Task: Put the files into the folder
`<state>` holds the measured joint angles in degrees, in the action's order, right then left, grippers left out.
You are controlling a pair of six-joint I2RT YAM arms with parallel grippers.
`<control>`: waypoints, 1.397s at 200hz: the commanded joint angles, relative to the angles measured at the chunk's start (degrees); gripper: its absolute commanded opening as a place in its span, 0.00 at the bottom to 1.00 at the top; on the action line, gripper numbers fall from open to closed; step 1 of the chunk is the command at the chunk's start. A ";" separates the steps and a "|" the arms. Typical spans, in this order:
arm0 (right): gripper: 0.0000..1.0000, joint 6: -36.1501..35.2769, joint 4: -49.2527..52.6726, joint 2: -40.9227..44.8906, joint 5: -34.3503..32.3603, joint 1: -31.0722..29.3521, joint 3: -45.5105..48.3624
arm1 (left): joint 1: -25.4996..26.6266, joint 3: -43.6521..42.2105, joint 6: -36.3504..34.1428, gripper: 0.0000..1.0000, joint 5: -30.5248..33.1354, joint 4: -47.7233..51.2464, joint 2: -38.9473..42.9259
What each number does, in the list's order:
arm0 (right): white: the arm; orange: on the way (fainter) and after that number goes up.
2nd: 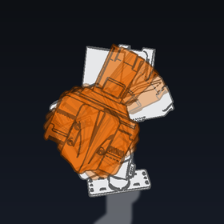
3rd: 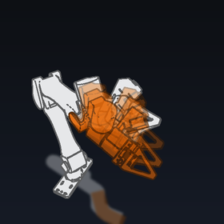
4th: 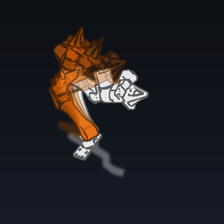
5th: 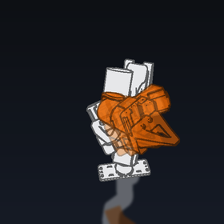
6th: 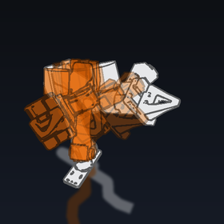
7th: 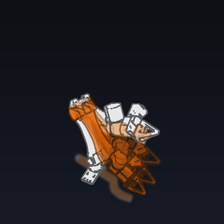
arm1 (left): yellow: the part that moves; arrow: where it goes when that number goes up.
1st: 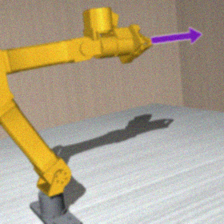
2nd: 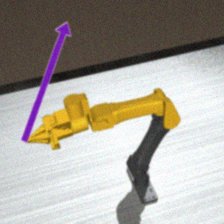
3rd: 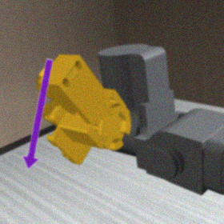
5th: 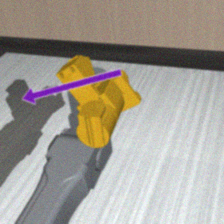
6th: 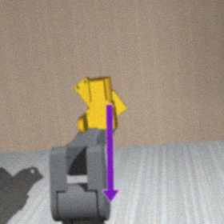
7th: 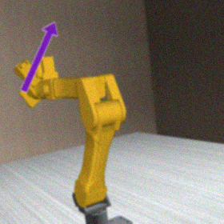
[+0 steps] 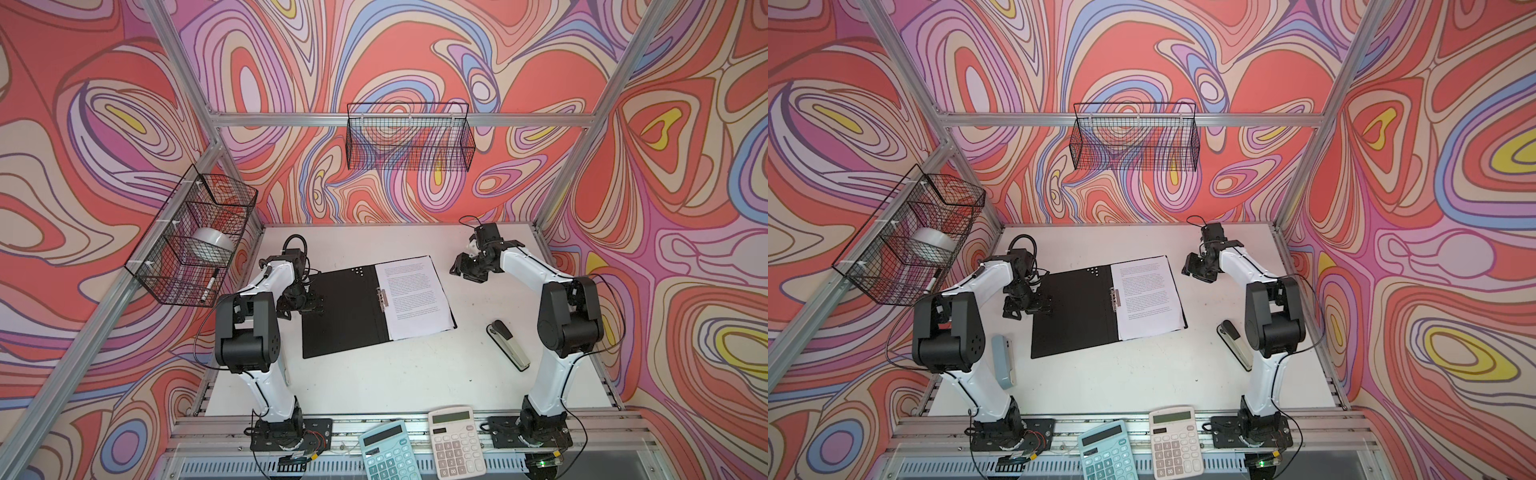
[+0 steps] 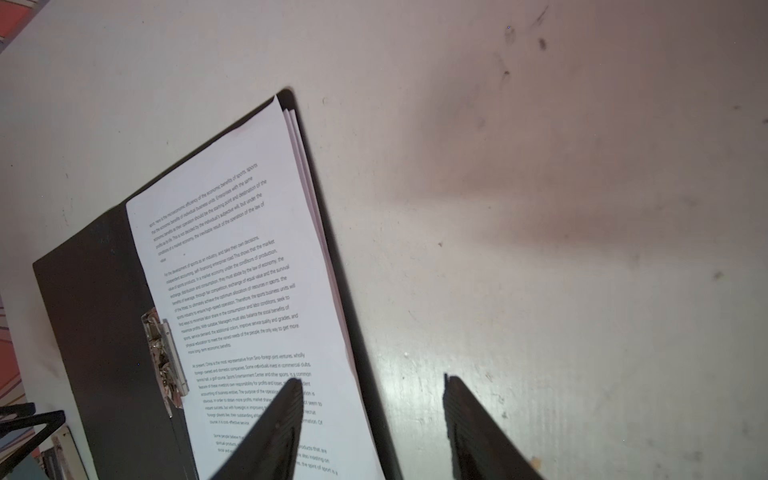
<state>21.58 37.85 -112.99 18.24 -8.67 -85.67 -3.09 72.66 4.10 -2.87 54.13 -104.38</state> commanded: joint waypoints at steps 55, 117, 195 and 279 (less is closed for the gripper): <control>0.55 -1.88 2.40 -5.03 5.40 0.32 -3.10 | -0.33 3.14 -0.31 1.00 -3.17 1.76 -5.32; 0.54 -2.66 3.01 -7.04 5.80 1.37 -3.95 | -0.38 6.86 0.02 1.00 -6.86 4.14 -10.28; 0.52 -4.88 7.44 -11.15 8.12 2.85 -7.48 | -0.31 8.20 -1.02 0.99 -12.98 3.63 -12.74; 0.53 -6.82 12.82 -14.56 11.17 3.17 -9.74 | -0.33 11.74 -3.92 0.97 -22.00 3.08 -14.51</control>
<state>15.86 47.88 -125.64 28.53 -5.67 -94.83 -3.49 83.20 2.72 -18.81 57.91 -116.09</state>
